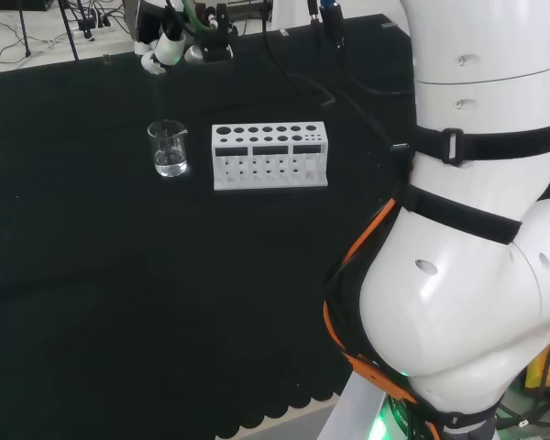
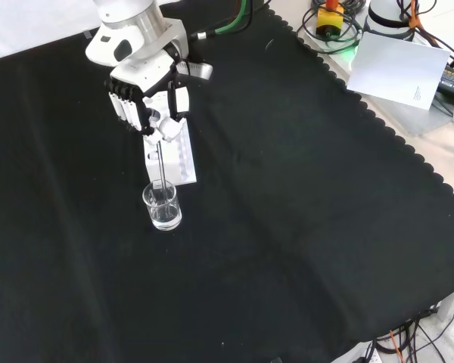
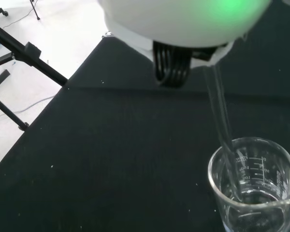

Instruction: Stir in the beaker to the left of the white test tube rack with the glass rod.

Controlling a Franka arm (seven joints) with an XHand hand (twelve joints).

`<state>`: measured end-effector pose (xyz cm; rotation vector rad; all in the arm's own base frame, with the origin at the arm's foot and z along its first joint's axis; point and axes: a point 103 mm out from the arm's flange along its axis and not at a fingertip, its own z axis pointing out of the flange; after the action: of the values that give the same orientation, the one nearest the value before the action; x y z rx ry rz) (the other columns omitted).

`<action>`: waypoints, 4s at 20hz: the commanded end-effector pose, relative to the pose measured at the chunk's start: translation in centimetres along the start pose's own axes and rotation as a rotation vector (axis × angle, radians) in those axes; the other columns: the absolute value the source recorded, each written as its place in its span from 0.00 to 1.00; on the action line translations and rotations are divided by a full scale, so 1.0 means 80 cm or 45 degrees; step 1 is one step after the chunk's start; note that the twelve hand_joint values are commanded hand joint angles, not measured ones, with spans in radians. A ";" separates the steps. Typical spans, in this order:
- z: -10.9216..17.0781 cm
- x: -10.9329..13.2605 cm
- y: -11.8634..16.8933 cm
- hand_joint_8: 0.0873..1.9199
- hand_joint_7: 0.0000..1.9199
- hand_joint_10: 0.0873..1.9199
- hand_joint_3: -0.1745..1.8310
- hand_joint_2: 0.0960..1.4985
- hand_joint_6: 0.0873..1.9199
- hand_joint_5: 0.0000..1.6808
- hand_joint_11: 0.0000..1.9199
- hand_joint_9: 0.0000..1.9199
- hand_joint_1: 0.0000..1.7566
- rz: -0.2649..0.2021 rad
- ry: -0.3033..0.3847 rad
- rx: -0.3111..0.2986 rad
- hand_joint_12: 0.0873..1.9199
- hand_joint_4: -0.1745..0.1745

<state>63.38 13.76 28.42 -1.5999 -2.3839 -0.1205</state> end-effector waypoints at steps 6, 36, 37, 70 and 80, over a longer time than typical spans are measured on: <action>-0.004 -0.032 0.006 0.36 0.74 0.28 0.50 0.32 0.17 0.79 0.73 0.90 0.76 0.025 0.024 -0.005 0.54 0.00; 0.010 -0.016 0.008 0.36 0.74 0.28 0.50 0.32 0.17 0.79 0.73 0.90 0.76 0.008 0.001 0.019 0.53 0.00; 0.008 -0.020 0.006 0.36 0.74 0.28 0.49 0.32 0.17 0.78 0.73 0.90 0.76 0.015 -0.005 0.014 0.53 0.00; -0.001 -0.039 -0.001 0.36 0.73 0.28 0.49 0.32 0.17 0.78 0.73 0.90 0.76 0.043 -0.035 0.012 0.53 0.00; -0.004 -0.014 -0.020 0.36 0.73 0.28 0.49 0.33 0.17 0.78 0.73 0.90 0.76 0.008 -0.055 0.019 0.53 0.00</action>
<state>63.31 11.10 28.09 -1.6439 -2.3835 -0.0702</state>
